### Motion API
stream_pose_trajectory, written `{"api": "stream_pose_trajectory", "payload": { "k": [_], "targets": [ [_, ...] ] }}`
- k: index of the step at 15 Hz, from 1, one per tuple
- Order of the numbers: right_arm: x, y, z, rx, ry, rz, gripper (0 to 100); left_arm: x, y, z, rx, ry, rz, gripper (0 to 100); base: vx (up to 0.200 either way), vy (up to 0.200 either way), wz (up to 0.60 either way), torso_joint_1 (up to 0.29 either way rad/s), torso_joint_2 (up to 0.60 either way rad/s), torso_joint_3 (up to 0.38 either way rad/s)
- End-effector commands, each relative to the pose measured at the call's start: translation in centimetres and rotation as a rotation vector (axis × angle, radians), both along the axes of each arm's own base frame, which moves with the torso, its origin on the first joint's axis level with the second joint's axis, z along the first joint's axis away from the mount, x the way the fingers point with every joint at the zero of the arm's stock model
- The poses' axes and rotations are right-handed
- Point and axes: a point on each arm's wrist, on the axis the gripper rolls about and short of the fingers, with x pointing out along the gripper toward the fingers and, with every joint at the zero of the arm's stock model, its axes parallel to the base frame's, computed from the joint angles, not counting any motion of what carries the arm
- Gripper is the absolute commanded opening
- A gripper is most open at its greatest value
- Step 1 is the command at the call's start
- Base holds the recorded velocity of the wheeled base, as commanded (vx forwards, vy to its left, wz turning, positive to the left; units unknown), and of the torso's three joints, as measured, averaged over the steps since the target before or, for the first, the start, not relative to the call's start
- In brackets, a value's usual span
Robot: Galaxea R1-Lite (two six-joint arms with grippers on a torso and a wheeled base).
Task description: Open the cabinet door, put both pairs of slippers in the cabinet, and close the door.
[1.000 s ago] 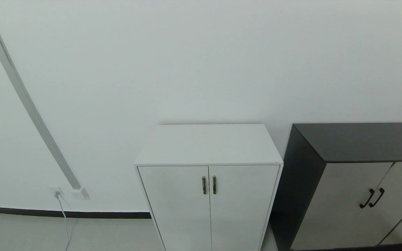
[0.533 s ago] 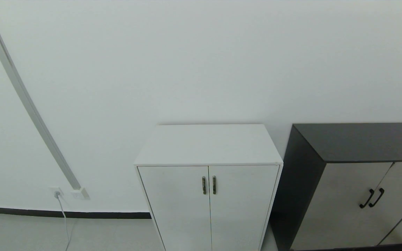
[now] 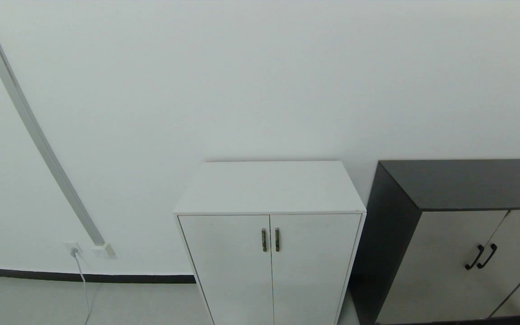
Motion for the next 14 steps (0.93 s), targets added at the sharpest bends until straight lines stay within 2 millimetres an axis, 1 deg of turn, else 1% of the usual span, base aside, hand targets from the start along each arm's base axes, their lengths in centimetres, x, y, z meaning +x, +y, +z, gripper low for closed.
{"api": "stream_pose_trajectory", "payload": {
  "k": [1, 5, 7, 8, 9, 12, 14],
  "targets": [
    [-0.1, 0.0, 0.0, 0.002, -0.007, 0.009, 0, 0.0, 0.0, 0.0, 0.0, 0.0, -0.001, 0, 0.0, 0.0, 0.0, 0.0, 0.0, 0.0],
    [0.0, 0.1, 0.0, 0.008, 0.003, 0.06, 0, 0.0, 0.0, 0.0, 0.0, 0.0, 0.0, 0, 0.0, 0.0, 0.0, 0.0, 0.0, 0.0],
    [-0.6, 0.1, -0.5, 0.005, 0.03, 0.097, 0, 0.0, 0.0, 0.0, 0.0, 0.0, -0.001, 0, 0.0, 0.0, 0.0, 0.0, 0.0, 0.0],
    [-0.6, 0.1, -0.3, 0.01, -0.001, 0.097, 0, 0.0, 0.0, 0.0, 0.0, 0.0, 0.0, 0, 0.0, 0.0, 0.0, 0.0, 0.0, 0.0],
    [-0.8, 0.0, -0.3, 0.018, -0.033, 0.08, 0, 0.0, 0.0, 0.0, 0.0, 0.0, 0.0, 0, 0.0, 0.0, 0.0, 0.0, 0.0, 0.0],
    [-1.7, -0.2, -0.2, 0.029, -0.14, -0.039, 0, 0.0, 0.0, 0.0, 0.0, 0.0, 0.0, 0, 0.0, 0.0, 0.0, 0.0, 0.0, 0.0],
    [-2.1, -0.3, -0.2, 0.032, -0.202, -0.08, 0, 0.0, 0.0, 0.0, 0.0, 0.0, -0.001, 0, 0.0, 0.0, 0.0, 0.0, 0.0, 0.0]
  ]
}}
